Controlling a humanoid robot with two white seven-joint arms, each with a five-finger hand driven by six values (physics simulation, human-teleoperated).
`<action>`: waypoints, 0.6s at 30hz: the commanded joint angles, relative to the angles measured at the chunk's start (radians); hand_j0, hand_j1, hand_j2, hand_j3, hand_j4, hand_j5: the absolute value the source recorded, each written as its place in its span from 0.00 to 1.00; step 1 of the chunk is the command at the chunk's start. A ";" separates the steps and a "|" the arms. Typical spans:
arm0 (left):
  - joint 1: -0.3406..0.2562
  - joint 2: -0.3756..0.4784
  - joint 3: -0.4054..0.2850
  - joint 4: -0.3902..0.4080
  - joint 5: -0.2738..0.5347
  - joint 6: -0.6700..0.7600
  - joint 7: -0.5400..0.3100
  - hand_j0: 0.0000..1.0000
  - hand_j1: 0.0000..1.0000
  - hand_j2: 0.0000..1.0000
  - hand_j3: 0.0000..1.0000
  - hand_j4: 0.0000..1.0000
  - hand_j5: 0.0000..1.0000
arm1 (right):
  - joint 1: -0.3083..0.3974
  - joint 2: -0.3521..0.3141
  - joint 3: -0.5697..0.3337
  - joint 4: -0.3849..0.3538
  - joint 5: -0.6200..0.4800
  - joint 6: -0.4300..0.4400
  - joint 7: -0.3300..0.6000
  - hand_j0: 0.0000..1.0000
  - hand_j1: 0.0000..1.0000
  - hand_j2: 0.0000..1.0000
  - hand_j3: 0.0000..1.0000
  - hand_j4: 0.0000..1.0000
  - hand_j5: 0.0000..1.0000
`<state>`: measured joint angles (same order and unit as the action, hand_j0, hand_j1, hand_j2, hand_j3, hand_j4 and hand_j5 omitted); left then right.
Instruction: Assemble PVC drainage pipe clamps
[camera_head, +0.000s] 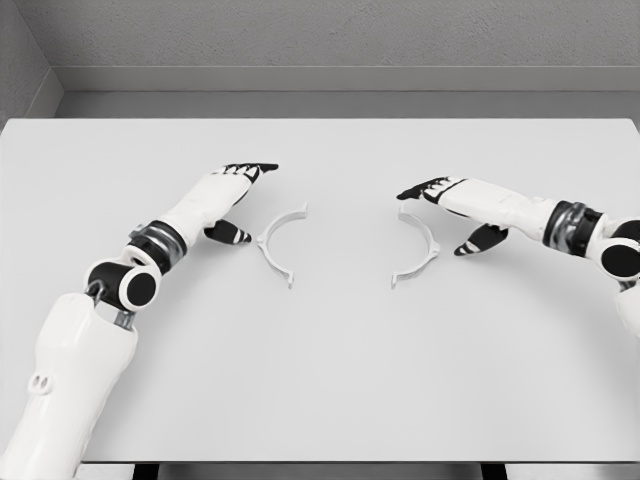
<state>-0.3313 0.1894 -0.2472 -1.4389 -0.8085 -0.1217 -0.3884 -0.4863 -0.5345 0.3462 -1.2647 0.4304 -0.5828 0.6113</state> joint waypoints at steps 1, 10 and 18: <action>0.000 -0.002 0.000 0.003 0.003 0.004 0.000 1.00 1.00 1.00 1.00 1.00 1.00 | -0.002 0.011 0.000 0.011 -0.004 0.003 0.000 1.00 1.00 1.00 1.00 1.00 1.00; -0.005 -0.016 0.000 -0.003 0.006 0.002 0.000 1.00 1.00 1.00 1.00 1.00 1.00 | -0.011 0.048 0.000 0.019 0.015 0.012 0.000 1.00 1.00 1.00 1.00 1.00 1.00; 0.009 -0.011 0.000 -0.035 0.006 0.004 0.000 1.00 1.00 1.00 1.00 1.00 1.00 | -0.011 0.054 0.000 0.034 0.016 0.011 0.000 1.00 1.00 1.00 1.00 1.00 1.00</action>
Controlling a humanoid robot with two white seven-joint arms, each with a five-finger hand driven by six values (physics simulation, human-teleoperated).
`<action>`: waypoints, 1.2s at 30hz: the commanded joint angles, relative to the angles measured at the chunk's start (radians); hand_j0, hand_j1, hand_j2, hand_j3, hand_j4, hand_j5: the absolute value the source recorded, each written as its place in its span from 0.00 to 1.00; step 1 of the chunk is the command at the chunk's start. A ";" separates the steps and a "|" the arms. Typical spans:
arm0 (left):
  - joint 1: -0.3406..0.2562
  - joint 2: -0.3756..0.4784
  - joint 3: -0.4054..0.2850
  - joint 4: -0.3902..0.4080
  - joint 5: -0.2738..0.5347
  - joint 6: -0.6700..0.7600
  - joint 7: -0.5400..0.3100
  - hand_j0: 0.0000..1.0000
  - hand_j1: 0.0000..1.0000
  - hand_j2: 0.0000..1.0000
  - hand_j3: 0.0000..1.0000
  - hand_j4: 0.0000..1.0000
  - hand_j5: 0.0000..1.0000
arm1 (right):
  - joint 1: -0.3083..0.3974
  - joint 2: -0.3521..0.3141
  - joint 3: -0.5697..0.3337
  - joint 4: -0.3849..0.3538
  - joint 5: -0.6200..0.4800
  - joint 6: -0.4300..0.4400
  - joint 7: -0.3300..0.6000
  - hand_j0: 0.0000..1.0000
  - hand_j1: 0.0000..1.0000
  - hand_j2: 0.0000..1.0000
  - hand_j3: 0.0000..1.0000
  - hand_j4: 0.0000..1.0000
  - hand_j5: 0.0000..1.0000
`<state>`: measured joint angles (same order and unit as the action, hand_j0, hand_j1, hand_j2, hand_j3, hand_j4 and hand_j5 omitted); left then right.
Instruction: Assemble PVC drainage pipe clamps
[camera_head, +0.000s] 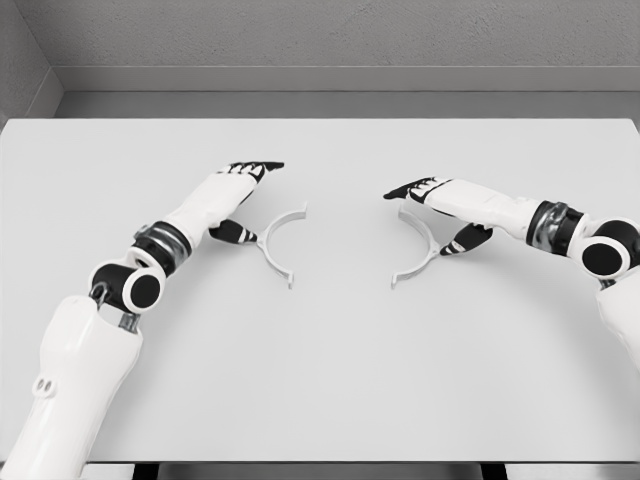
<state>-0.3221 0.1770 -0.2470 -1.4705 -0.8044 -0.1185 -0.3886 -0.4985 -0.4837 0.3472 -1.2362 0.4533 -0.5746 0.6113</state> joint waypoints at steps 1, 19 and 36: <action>0.000 -0.001 0.002 -0.004 0.004 0.000 0.001 1.00 1.00 1.00 1.00 1.00 1.00 | 0.002 0.004 -0.001 0.006 0.001 0.002 0.000 1.00 1.00 1.00 1.00 1.00 1.00; -0.012 0.001 0.012 0.009 0.002 0.053 0.001 1.00 1.00 1.00 1.00 1.00 1.00 | 0.000 0.019 -0.002 -0.002 0.001 0.004 0.000 1.00 1.00 1.00 1.00 1.00 1.00; -0.044 -0.033 -0.014 0.032 -0.001 0.059 0.002 1.00 1.00 1.00 1.00 1.00 1.00 | 0.000 0.031 -0.001 -0.009 0.002 0.004 0.000 1.00 1.00 1.00 1.00 1.00 1.00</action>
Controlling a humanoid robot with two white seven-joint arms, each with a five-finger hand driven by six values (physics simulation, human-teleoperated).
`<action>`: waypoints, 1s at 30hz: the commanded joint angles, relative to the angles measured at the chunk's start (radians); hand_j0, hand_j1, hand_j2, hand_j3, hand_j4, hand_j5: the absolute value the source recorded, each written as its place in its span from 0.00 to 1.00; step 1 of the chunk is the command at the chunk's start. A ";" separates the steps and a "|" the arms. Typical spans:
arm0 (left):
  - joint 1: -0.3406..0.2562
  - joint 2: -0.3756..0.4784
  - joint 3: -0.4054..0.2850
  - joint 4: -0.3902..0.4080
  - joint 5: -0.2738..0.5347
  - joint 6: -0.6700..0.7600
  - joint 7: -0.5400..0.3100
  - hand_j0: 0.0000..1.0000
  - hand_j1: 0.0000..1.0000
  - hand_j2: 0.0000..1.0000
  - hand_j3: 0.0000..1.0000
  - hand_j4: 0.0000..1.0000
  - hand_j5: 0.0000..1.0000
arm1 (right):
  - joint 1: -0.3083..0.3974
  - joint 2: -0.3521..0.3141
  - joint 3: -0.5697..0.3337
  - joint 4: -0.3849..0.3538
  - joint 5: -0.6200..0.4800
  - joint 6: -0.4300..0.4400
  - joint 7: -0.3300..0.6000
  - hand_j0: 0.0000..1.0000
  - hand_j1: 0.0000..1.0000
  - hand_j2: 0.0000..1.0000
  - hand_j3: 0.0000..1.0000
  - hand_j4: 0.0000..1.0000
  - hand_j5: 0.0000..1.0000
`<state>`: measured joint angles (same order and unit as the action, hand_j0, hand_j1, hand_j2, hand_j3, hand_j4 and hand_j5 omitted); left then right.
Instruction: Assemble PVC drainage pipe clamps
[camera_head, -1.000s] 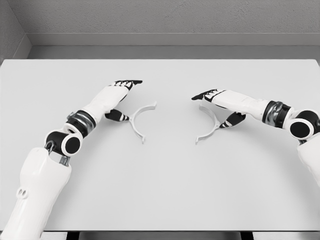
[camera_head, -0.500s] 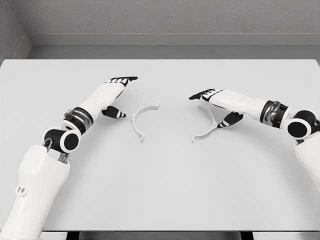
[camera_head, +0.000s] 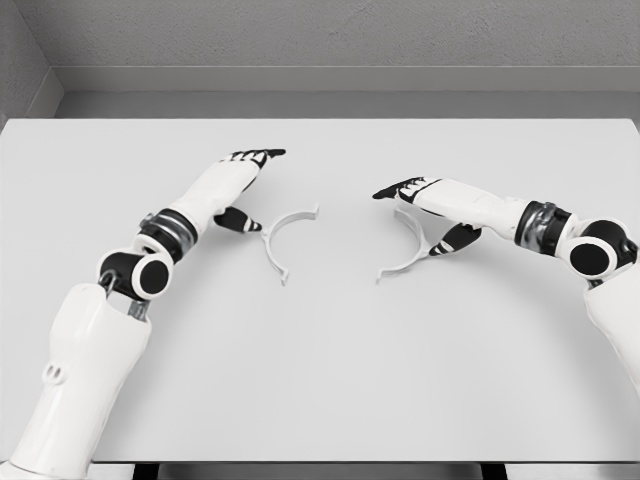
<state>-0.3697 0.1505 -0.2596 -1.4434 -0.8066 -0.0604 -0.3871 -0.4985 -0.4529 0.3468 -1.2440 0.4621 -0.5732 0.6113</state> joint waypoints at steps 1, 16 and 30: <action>-0.002 -0.006 -0.001 0.011 0.001 0.001 0.001 1.00 1.00 1.00 1.00 1.00 1.00 | 0.000 0.002 0.000 -0.002 -0.007 0.003 0.000 1.00 1.00 1.00 1.00 1.00 1.00; -0.029 -0.022 -0.003 0.064 0.001 0.004 0.002 1.00 1.00 1.00 1.00 1.00 1.00 | 0.000 0.003 0.000 -0.015 -0.007 0.015 0.000 1.00 1.00 1.00 1.00 1.00 1.00; -0.014 -0.019 0.000 0.043 0.003 0.004 0.001 1.00 1.00 1.00 1.00 1.00 1.00 | -0.005 0.016 0.000 -0.015 -0.007 0.015 0.000 1.00 1.00 1.00 1.00 1.00 1.00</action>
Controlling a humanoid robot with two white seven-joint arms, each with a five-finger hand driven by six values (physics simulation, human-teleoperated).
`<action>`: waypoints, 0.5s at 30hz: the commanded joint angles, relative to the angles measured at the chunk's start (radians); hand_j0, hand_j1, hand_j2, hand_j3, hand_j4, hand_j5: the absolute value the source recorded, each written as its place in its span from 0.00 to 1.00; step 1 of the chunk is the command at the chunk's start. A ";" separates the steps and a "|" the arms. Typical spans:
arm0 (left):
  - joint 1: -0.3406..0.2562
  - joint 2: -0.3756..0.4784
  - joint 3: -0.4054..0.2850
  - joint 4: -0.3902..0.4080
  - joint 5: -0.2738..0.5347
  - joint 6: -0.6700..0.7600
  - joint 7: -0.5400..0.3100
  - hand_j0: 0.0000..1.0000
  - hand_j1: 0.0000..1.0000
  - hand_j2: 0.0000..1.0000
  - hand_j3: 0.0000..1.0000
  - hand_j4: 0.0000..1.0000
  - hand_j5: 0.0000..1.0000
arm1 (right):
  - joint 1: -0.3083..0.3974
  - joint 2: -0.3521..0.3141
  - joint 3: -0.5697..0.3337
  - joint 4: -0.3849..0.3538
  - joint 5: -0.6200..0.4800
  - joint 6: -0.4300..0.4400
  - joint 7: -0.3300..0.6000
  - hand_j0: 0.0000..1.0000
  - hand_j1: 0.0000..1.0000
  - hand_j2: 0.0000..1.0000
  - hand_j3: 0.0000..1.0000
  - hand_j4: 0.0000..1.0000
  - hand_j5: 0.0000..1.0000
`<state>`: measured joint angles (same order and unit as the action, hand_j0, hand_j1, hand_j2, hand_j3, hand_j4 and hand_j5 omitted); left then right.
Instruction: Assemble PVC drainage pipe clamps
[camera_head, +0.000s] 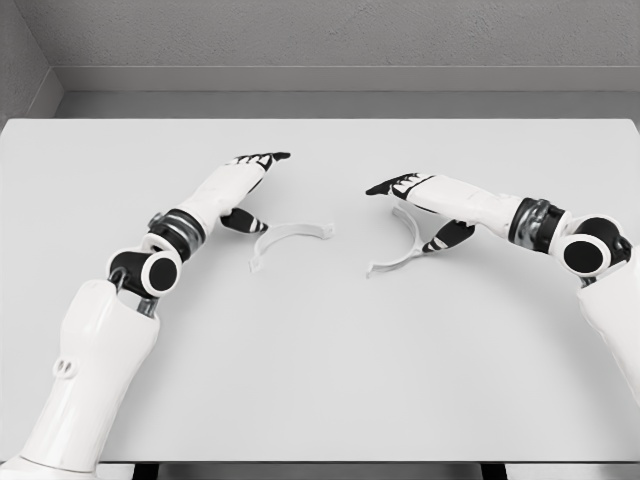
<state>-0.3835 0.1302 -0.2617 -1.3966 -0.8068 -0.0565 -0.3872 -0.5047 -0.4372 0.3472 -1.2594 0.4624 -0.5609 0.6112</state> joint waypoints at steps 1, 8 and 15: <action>0.000 0.003 0.007 -0.004 0.003 0.000 -0.001 1.00 1.00 1.00 1.00 1.00 1.00 | 0.000 0.000 -0.001 0.000 -0.007 0.001 0.000 1.00 1.00 1.00 1.00 1.00 1.00; 0.026 0.031 0.015 -0.058 0.012 0.000 0.001 1.00 1.00 1.00 1.00 1.00 1.00 | 0.002 -0.034 -0.005 0.000 -0.007 0.001 0.000 1.00 1.00 1.00 1.00 1.00 1.00; 0.069 0.075 0.018 -0.116 0.018 -0.002 -0.001 1.00 1.00 1.00 1.00 1.00 1.00 | -0.021 -0.098 -0.010 0.005 -0.008 -0.001 0.000 1.00 1.00 1.00 1.00 1.00 1.00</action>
<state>-0.3068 0.1942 -0.2452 -1.4972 -0.7926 -0.0580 -0.3885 -0.5277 -0.5160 0.3391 -1.2560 0.4607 -0.5628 0.6113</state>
